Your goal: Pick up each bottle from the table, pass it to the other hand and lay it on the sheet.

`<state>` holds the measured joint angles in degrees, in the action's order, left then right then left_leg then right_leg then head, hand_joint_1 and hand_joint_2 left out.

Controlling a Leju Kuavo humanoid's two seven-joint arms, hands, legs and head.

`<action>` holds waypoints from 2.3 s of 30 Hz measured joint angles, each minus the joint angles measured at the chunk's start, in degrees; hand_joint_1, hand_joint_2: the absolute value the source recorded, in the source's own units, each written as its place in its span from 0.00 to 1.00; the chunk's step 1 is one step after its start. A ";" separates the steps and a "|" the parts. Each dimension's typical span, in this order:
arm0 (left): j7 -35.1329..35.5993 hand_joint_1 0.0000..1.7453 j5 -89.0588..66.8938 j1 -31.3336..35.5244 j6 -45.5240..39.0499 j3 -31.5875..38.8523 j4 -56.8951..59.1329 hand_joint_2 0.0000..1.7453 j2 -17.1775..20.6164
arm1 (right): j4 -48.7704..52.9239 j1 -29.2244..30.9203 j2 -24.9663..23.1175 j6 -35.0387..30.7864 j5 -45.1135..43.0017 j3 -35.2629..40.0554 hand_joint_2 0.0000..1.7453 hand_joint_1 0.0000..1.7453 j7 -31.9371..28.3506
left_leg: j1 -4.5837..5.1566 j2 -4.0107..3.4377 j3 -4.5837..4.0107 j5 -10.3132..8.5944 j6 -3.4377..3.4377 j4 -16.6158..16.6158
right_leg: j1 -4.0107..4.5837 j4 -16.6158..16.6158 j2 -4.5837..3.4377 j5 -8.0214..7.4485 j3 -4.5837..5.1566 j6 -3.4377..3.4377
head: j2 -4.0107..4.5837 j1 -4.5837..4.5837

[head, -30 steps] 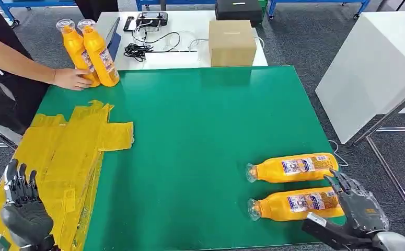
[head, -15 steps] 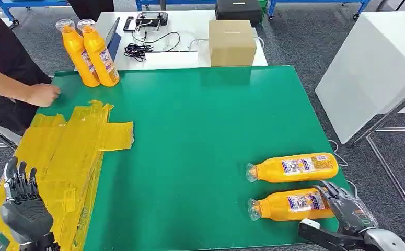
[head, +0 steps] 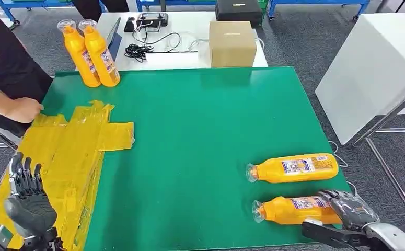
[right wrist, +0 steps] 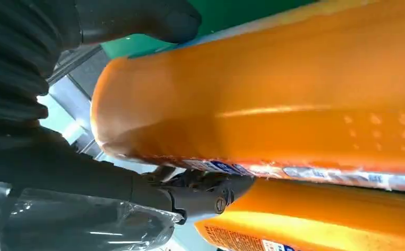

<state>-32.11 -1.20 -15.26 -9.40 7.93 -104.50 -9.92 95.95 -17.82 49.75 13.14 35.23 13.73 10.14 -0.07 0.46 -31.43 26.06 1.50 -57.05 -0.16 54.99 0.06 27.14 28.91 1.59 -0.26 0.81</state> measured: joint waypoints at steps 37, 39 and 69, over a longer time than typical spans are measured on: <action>3.89 0.00 14.88 -3.56 17.64 -4.17 0.98 1.00 -0.90 | 9.00 4.49 -28.98 -11.39 -20.72 -1.97 1.00 1.00 -30.16 | -0.11 -0.23 -0.02 0.03 -0.15 0.04 | 0.12 0.04 -0.28 -0.01 -0.55 -0.05 | 0.00 0.02; 3.80 0.00 15.30 -3.56 17.66 -5.53 1.01 1.00 -1.11 | 9.20 5.74 -30.71 -10.88 -21.40 -1.83 1.00 1.00 -30.34 | -0.08 -0.22 -0.02 0.03 -0.14 0.04 | 0.09 0.04 -0.27 -0.01 -0.55 -0.04 | 0.00 0.02; 3.15 0.00 15.45 1.73 12.50 -19.08 4.59 1.00 0.44 | -5.29 26.23 -44.63 -13.36 -20.76 10.14 1.00 1.00 -24.28 | -0.09 -0.19 -0.24 0.00 -0.14 0.03 | 0.11 0.08 -0.20 -0.02 -0.37 -0.03 | 0.00 0.02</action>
<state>-28.96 14.25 -13.54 3.10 -11.15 -99.91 -9.49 90.66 8.41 5.11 -0.22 14.47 23.87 -14.14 -0.15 0.28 -31.67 26.05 1.35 -57.02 -0.05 55.07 -0.15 27.12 28.54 1.56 -0.26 0.83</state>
